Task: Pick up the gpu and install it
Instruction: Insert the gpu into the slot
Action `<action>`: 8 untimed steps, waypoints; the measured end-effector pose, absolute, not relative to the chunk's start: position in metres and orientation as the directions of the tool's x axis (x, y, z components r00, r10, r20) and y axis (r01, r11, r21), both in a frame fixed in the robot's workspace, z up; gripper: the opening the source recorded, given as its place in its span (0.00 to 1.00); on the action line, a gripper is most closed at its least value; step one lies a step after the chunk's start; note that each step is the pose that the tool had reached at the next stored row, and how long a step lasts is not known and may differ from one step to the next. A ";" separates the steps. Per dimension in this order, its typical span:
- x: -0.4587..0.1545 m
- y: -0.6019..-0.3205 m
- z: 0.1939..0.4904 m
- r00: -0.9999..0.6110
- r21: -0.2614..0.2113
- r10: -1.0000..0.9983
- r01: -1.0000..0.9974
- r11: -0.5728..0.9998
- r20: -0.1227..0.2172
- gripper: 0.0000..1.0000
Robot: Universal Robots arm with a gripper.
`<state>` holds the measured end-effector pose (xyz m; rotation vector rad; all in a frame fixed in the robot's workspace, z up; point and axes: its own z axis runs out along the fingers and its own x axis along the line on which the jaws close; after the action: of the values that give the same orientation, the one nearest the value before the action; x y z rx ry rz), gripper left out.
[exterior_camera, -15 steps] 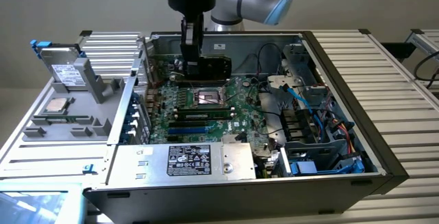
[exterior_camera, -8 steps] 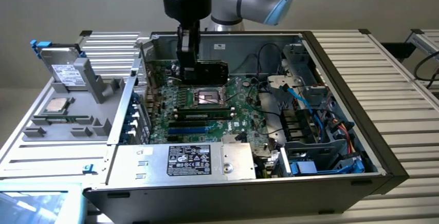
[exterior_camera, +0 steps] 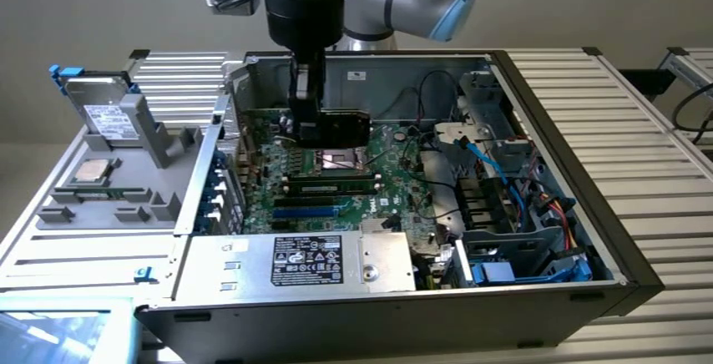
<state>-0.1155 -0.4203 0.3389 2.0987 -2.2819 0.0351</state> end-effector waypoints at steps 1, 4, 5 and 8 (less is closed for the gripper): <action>-0.115 -0.421 0.337 -0.083 0.011 -0.995 -0.996 0.084 0.046 0.29; -0.115 -0.424 0.333 -0.083 0.012 -0.996 -0.996 0.084 0.046 0.29; -0.115 -0.424 0.331 -0.083 0.013 -0.996 -0.996 0.084 0.046 0.29; -0.115 -0.427 0.328 -0.082 0.023 -0.996 -0.996 0.083 0.047 0.29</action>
<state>-0.1155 -0.4270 0.3284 2.0938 -2.2747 0.0228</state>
